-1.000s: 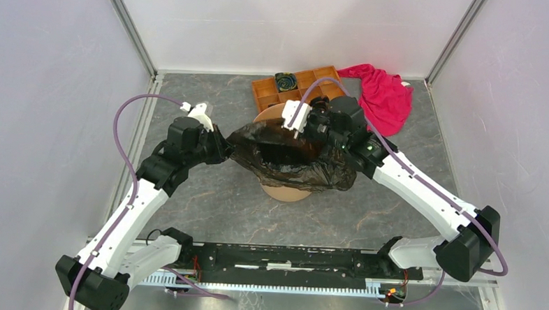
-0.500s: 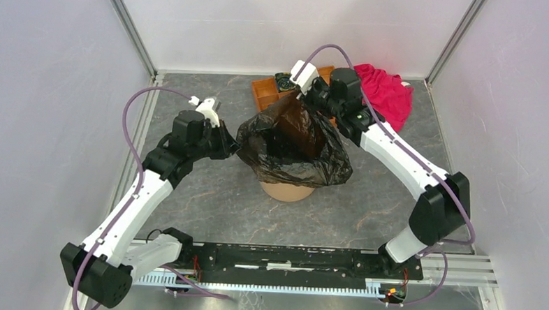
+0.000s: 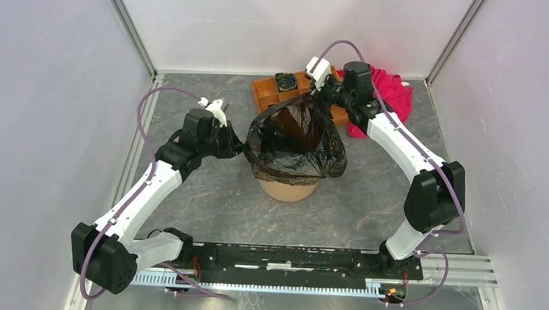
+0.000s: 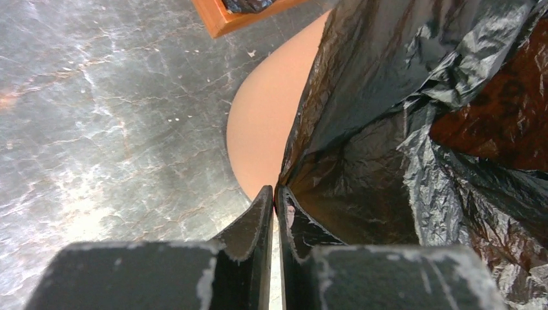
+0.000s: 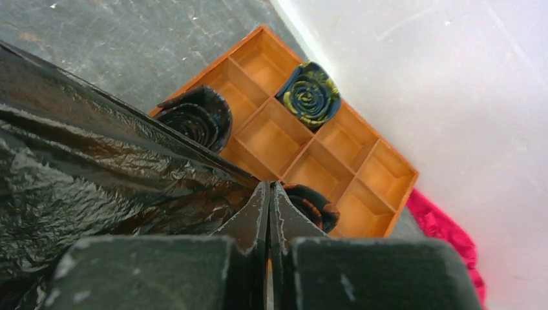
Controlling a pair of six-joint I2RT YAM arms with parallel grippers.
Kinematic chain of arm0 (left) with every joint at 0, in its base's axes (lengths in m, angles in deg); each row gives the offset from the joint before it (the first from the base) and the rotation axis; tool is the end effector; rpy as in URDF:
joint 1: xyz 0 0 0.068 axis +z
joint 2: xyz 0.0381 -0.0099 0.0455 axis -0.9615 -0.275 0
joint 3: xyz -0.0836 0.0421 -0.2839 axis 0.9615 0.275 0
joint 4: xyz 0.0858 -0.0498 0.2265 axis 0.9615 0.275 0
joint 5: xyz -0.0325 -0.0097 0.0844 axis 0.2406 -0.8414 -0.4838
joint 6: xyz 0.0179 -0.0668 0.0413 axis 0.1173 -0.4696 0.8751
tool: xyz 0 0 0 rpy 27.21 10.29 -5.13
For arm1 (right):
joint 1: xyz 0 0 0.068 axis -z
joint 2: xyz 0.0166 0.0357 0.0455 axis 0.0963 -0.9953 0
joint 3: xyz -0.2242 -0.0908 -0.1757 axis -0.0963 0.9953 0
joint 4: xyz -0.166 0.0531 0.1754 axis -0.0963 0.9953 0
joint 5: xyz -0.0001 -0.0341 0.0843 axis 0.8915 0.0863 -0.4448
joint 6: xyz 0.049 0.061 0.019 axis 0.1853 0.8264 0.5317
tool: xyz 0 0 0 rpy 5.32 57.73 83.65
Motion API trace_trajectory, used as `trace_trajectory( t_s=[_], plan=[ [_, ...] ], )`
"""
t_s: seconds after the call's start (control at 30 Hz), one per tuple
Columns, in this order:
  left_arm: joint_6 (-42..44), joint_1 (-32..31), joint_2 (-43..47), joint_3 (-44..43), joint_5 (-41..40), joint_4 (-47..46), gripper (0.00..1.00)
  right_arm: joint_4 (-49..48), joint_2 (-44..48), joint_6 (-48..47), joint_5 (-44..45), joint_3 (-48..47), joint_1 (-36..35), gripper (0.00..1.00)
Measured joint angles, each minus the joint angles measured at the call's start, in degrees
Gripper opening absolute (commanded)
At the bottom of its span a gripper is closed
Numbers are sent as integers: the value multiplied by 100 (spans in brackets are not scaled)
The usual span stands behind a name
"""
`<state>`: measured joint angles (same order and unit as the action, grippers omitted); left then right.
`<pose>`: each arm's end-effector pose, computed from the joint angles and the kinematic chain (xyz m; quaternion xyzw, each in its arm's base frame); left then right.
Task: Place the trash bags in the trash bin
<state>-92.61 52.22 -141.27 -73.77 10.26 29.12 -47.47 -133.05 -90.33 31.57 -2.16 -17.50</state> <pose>0.2217 -0.1034 0.3125 0.0127 0.8860 -0.2637 0.3811 0.3741 0.1874 0.3622 -0.4489 0.6751 0.1283 0.5712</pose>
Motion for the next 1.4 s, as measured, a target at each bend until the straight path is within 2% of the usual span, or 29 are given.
trace_trajectory(
  t_s=[0.2, 0.27, 0.37, 0.43, 0.5, 0.57, 0.6, 0.7, 0.77, 0.97, 1.1, 1.2, 1.23, 1.33, 1.4],
  plan=[
    [-356, 13, 9, 717, 599, -433, 9, 726, -155, 518, -304, -280, 133, 1],
    [-485, 13, 20, 922, 756, -496, 9, 964, -168, 748, -275, -428, 133, 13],
    [-664, 15, 92, 1185, 981, -564, 6, 1366, -164, 1237, -33, -728, 125, 24],
    [-706, 15, 138, 1263, 1056, -597, 5, 1591, -101, 1475, 173, -844, 125, 41],
    [-706, 15, 190, 1268, 1084, -588, 6, 1853, 61, 1696, 374, -863, 129, 52],
    [-706, 15, 352, 1266, 986, -490, 13, 2162, 326, 1860, 647, -863, 129, 62],
    [-704, 17, 433, 1266, 953, -444, 20, 2271, 470, 1926, 750, -863, 129, 67],
    [-704, 22, 942, 1200, 638, -83, 36, 2363, 1167, 2076, 914, -614, 129, 76],
    [-708, 22, 1272, 1067, 472, 122, 45, 2376, 1768, 2164, 890, -284, 133, 77],
    [-975, 31, 1792, 866, 286, 199, 78, 2293, 2898, 2243, 544, 396, 129, 78],
    [-1329, 37, 1779, 866, 404, -17, 87, 2199, 2973, 2240, 317, 772, 127, 79],
    [-1539, 37, 1735, 879, 463, -238, 85, 2210, 2822, 2240, 227, 966, 94, 76],
    [-1617, 37, 1707, 901, 533, -361, 81, 2210, 2778, 2240, 236, 988, 90, 72],
    [-1777, 37, 1513, 962, 713, -645, 69, 2201, 2702, 2249, 326, 1056, 83, 32],
    [-1908, 37, 1419, 1019, 846, -894, 65, 2120, 2708, 2341, 457, 1128, 74, 11]
  ],
)
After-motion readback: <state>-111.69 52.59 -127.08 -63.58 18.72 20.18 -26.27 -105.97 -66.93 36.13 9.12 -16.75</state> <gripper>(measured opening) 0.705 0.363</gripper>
